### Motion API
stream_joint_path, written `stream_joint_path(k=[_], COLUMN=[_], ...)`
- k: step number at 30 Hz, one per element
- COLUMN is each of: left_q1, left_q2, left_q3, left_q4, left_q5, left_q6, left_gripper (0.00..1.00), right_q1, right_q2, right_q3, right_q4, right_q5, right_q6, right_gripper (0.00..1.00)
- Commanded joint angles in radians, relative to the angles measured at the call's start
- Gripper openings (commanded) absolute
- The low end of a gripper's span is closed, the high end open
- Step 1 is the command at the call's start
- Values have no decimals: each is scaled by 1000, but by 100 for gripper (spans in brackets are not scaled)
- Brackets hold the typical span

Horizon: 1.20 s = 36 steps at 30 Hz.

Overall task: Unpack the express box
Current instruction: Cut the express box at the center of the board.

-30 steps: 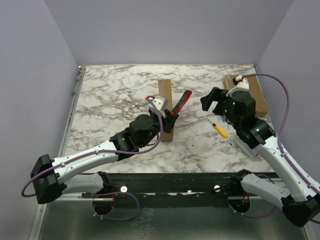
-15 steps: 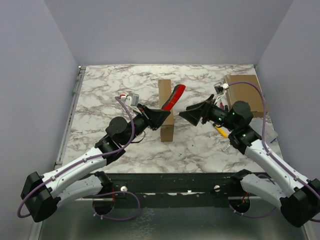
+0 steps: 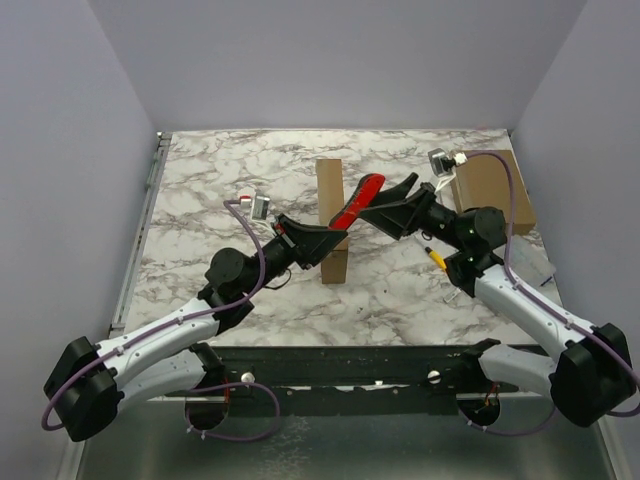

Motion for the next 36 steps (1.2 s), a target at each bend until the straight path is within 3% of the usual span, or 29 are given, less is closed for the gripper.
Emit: stream_joint_path(k=[1,8,13,14,15,16,17,19,23,26,31,36], left_q1=[4,4,4,4,4,5,8,19,69,168,382,411], left_q2=[37,117,117,112,106,96,86,57,13,29,172,306], left_q3=[-13,1,-29,-34,-28,-16,6,54,240,356,448,463], left_q4=[158,218,217,202,161,84,-8,-183,-648,-845,-844,-694], left_q5=[37,75,74,77,78,71,57,30,-81,-81,146,259], left_q6=[-40,-75,-62,-42,-22,2,31,105,308,399,402,419], left_gripper=[0,0,0,12,29,51,64,76,84,88,88,82], right_q1=[19,49,49,49,48,45,45,45,45,46,62,138], right_q2=[16,47,55,41,17,-13,-51,-121,-214,-245,-210,-157], right_q3=[-23,-10,-29,-54,-76,-95,-101,-65,32,69,117,156], right_q4=[161,165,145,168,162,127,59,-164,-546,-627,-626,-634], right_q5=[10,16,57,73,103,142,180,238,324,286,144,98], right_q6=[94,69,49,36,16,-14,-74,-245,-592,-731,-817,-1028], right_gripper=[77,61,26,15,5,1,1,1,1,1,1,1])
